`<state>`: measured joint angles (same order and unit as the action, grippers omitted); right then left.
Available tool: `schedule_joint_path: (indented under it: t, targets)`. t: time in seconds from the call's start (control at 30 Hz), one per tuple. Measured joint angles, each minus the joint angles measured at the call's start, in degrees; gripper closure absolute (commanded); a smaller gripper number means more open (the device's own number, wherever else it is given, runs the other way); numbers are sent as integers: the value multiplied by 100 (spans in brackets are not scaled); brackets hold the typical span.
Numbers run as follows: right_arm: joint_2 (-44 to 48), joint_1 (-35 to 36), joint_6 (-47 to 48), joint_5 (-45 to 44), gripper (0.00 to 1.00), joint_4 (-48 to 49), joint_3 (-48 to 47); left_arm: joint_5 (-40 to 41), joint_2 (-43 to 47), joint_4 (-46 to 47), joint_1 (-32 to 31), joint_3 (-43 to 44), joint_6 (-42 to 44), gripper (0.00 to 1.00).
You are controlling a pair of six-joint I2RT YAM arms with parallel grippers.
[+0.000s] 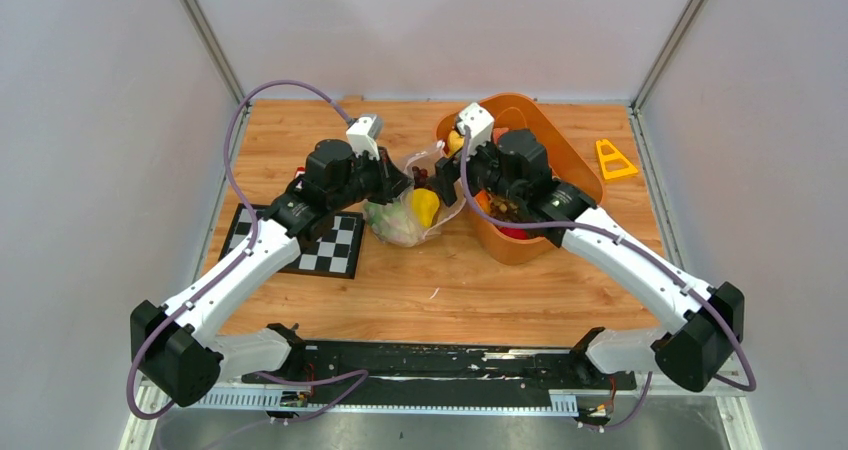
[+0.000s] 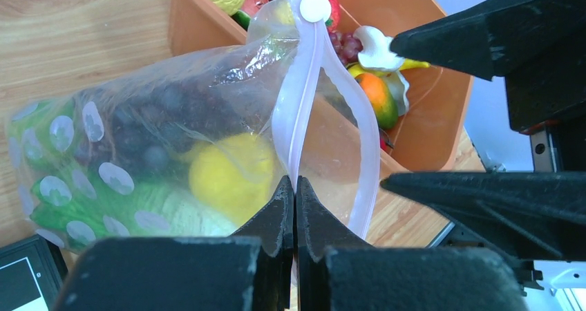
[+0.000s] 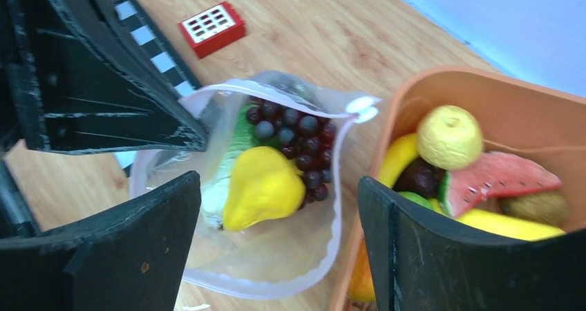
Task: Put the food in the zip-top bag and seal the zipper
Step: Place the fake fruit in the zipper food storage bag.
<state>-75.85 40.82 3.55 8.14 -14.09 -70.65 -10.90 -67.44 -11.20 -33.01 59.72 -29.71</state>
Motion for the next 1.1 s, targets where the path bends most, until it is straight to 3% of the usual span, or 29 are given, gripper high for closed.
schedule_joint_path:
  t: [0.23,0.4,0.47,0.6,0.7,0.9,1.1]
  targets:
    - [549,-90,-210,-1762,10,422,675,4,0,-7,0,0,4,100]
    - [404,-903,-960,-2251,11,304,710,4,0,-7,0,0,4,100]
    - [227,-1388,-1384,-2028,12,251,710,4,0,-9,0,0,4,100]
    - [-378,-2256,-2341,-1178,30,234,743,4,0,-11,0,0,7,100]
    - [-922,-2732,-3008,-415,36,299,804,4,0,-11,0,0,4,100]
    - [-1810,-2894,-3829,555,48,584,719,7,2,-15,0,0,4,100]
    - [-2601,-2865,-4503,1119,49,1217,503,44,48,-42,0,0,4,100]
